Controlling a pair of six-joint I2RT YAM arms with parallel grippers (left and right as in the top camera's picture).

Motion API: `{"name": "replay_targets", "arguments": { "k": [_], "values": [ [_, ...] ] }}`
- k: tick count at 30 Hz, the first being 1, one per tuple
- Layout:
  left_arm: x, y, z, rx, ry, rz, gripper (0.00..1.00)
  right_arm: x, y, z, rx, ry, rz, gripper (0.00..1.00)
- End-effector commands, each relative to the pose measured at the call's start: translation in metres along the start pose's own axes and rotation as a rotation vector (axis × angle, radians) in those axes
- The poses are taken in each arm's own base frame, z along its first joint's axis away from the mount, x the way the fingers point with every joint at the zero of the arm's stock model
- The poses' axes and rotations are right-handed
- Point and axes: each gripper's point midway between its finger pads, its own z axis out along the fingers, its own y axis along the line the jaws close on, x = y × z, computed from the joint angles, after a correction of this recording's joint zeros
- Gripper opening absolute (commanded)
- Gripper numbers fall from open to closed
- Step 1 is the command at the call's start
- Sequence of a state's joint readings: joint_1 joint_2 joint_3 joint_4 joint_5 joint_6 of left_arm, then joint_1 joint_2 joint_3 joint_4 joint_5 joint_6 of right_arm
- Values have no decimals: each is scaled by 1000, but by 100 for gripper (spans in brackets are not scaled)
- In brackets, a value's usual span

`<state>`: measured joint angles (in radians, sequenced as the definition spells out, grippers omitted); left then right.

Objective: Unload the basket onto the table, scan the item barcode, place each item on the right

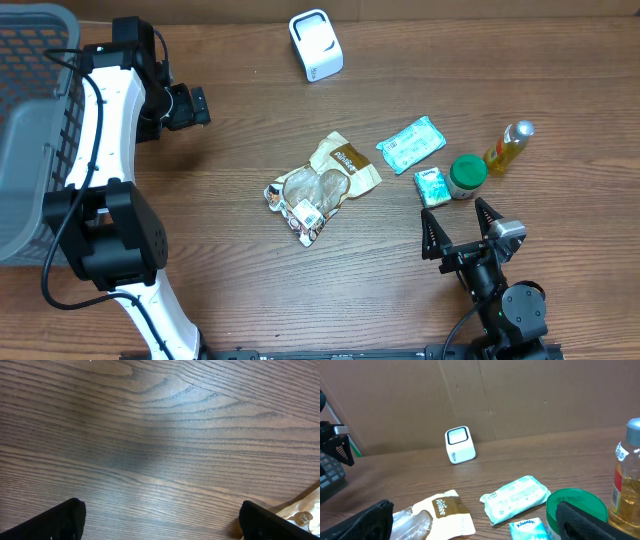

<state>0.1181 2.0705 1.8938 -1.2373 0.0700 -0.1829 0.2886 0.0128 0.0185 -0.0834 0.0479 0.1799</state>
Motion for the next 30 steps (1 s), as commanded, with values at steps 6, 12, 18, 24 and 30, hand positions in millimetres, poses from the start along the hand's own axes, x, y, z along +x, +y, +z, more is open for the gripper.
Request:
{"name": "replay_targets", "arguments": {
  "k": [6,12,18,24,30],
  "values": [
    [-3,0,-7,-3,-21,5,99,2,0,0,-5,-1,3,100],
    [-2,0,-6,-4,-18,5,100,2,0,0,-5,-1,3,100],
    [-5,-3,-35,9,-88,10,100,2,0,0,-5,-1,3,100],
    [8,-12,-156,65,-375,37,100,2,0,0,-5,-1,3,100],
    [75,-9,-302,135,-752,61,100,2,0,0,-5,-1,3,100]
  ]
}}
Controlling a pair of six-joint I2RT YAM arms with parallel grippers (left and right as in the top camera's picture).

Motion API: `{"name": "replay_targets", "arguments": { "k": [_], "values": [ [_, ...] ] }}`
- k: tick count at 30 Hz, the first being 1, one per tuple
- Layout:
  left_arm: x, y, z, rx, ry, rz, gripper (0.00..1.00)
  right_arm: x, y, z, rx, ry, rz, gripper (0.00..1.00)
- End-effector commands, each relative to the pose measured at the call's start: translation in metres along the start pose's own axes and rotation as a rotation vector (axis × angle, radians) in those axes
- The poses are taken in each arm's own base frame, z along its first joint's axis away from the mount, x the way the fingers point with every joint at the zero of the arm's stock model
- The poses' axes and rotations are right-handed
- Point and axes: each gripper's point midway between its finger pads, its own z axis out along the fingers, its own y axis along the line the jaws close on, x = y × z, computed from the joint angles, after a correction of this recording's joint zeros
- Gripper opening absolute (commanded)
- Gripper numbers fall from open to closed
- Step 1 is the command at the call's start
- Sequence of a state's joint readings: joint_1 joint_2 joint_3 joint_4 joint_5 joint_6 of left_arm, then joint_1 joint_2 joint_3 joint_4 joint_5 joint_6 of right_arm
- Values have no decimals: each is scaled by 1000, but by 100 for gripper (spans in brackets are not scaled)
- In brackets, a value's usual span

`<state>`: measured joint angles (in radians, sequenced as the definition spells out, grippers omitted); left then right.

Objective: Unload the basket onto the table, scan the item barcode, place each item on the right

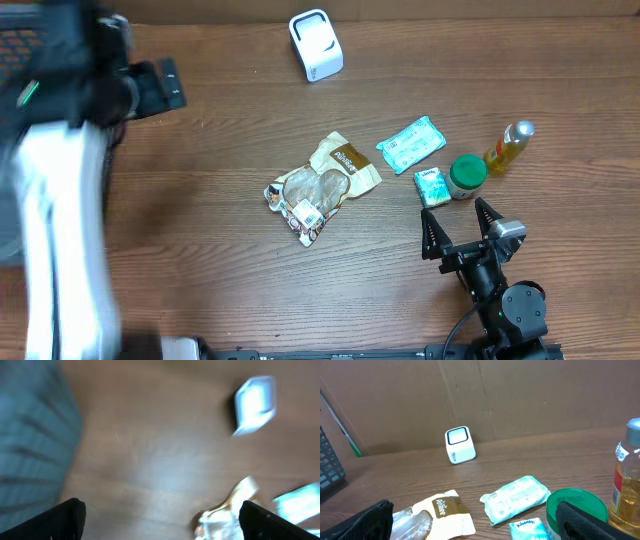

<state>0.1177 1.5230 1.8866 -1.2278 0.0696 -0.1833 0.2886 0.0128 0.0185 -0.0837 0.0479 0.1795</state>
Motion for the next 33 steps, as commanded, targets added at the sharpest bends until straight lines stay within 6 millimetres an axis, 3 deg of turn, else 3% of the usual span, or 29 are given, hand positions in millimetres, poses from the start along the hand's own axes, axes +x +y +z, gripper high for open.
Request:
{"name": "replay_targets", "arguments": {
  "k": [1,4,7,10,13,15,22,25,27,29,33],
  "values": [
    [0,-9,-116,49,-271,27,100,2,0,0,-5,-2,4,100],
    [13,-11,-179,76,-422,37,100,2,0,0,-5,-1,4,100],
    [32,-10,-229,99,-543,44,100,2,0,0,-5,-1,4,100],
    [48,-9,-248,106,-577,47,100,2,0,0,-5,-1,4,100],
    [60,-6,-247,104,-570,46,99,2,0,0,-5,-1,4,100],
    [70,-3,-235,96,-536,43,99,2,0,0,-5,-2,4,100],
    [141,14,-151,65,-311,17,100,2,0,0,-5,-2,4,100],
    [148,17,-127,81,-362,-17,100,2,0,0,-5,-1,4,100],
    [133,14,-127,114,-512,-7,100,2,0,0,-5,-2,4,100],
    [106,7,-149,176,-799,15,100,2,0,0,-5,-2,4,100],
    [97,-2,-199,273,-1152,59,100,2,0,0,-5,-1,4,100]
  ]
}}
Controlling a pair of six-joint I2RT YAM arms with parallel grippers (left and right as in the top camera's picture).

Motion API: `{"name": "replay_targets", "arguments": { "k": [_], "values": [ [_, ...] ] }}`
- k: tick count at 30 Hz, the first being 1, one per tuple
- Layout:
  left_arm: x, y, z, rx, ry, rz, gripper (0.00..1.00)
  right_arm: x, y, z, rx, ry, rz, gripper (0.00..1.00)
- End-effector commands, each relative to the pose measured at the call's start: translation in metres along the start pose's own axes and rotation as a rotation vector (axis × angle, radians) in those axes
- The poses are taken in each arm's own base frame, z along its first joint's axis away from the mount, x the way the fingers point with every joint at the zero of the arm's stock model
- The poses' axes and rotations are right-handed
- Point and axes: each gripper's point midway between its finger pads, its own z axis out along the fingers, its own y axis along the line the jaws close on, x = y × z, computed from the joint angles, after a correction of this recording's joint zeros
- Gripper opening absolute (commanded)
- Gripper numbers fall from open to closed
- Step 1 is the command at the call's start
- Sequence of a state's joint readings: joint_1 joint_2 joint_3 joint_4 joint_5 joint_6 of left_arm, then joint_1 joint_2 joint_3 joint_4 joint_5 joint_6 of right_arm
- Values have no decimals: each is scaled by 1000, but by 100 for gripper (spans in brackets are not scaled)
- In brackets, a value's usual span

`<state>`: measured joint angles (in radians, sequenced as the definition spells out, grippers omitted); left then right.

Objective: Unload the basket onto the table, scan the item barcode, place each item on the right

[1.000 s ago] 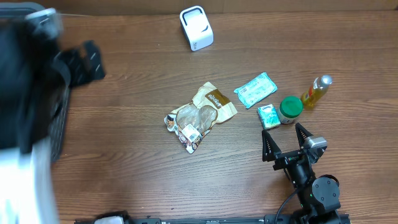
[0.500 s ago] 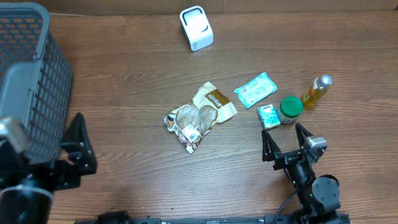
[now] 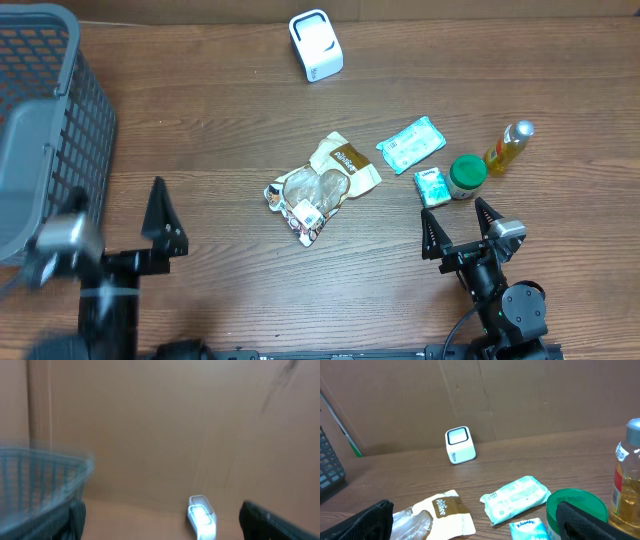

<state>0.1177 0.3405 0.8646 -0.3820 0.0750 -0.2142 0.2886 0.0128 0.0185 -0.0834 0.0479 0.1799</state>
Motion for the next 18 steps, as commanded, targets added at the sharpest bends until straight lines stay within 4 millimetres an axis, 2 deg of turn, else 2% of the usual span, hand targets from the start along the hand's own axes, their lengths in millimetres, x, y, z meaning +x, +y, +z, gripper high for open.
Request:
{"name": "replay_targets", "arguments": {
  "k": [1,4,6,9,12,18],
  "values": [
    [-20,-12,-27,81,-229,5,100,2,0,0,-5,-1,3,100],
    [-26,-15,-45,114,-366,19,100,2,0,0,-5,-1,3,100],
    [-16,-13,-50,126,-418,23,99,2,0,0,-5,-1,3,100],
    [0,-10,-38,133,-415,18,99,2,0,0,-5,-1,3,100],
    [28,-7,-25,150,-373,13,100,2,0,0,-5,-1,3,100],
    [102,13,3,117,-229,-78,100,2,0,0,-5,-1,3,100]
  ]
}}
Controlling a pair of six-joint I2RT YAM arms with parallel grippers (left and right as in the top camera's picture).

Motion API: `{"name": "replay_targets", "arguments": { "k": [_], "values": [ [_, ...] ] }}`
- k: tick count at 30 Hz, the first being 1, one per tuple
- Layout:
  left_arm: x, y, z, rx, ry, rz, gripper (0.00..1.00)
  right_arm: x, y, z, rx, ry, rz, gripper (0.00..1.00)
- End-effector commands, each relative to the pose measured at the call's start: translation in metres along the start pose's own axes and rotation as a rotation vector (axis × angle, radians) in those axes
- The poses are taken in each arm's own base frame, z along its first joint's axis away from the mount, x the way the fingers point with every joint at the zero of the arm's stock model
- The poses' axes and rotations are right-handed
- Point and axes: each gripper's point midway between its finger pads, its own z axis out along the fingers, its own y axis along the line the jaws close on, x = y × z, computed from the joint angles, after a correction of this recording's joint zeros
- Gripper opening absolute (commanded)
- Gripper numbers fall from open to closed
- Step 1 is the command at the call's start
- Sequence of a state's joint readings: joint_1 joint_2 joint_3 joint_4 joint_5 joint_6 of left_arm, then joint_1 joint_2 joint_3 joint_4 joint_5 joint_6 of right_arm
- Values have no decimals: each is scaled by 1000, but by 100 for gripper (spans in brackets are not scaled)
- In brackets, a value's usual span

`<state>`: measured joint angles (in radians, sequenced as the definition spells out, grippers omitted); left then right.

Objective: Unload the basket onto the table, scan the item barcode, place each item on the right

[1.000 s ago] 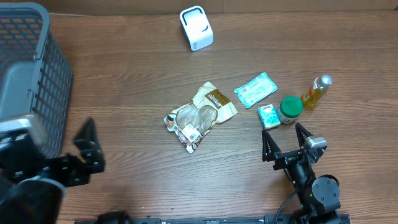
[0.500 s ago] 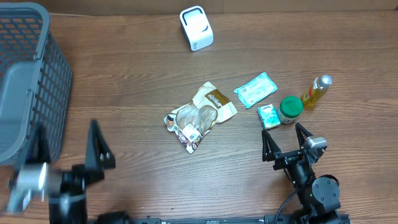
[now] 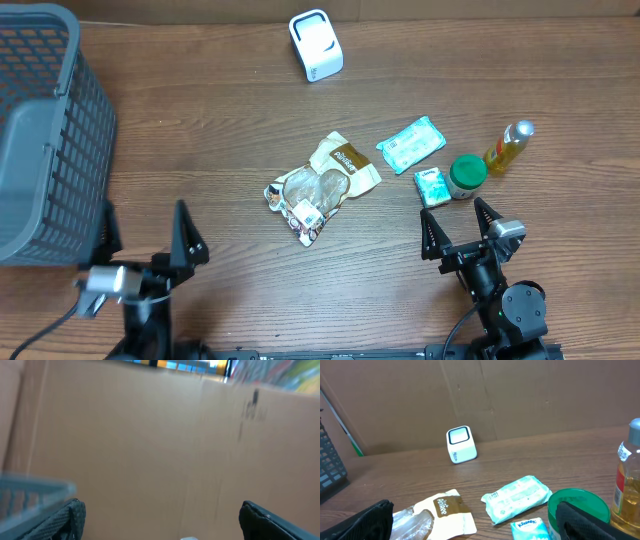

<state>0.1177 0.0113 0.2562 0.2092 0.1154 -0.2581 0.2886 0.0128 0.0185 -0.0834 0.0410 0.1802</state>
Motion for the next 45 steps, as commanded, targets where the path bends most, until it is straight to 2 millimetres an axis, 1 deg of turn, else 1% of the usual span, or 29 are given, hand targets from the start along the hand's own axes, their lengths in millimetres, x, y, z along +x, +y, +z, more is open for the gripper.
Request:
{"name": "replay_targets", "arguments": {
  "k": [1,3,5,8,9,13,14,18,21,23,45],
  "values": [
    [43,9,-2,-12,76,-72,100,2,-1,0,2,-3,3,100],
    [64,14,-4,-24,118,-77,100,2,-1,0,2,-3,3,100],
    [80,19,-6,-39,148,-80,100,2,-1,0,2,-3,3,100],
    [108,32,-11,-92,197,-83,99,2,-1,0,2,-3,3,100],
    [114,35,-13,-103,210,-84,100,2,-1,0,2,-3,3,100],
    [143,48,-23,-177,327,-83,100,2,-1,0,2,-3,3,100],
    [157,53,-29,-202,387,-81,100,2,-1,0,2,-3,3,100],
    [179,57,-41,-214,494,-26,99,2,-1,0,2,-3,3,100],
    [179,57,-40,-185,502,72,100,2,-1,0,2,-3,3,100],
    [179,57,-40,-176,506,108,100,2,-1,0,2,-3,3,100],
    [179,57,-41,-176,506,108,99,2,-1,0,2,-3,3,100]
  ]
}}
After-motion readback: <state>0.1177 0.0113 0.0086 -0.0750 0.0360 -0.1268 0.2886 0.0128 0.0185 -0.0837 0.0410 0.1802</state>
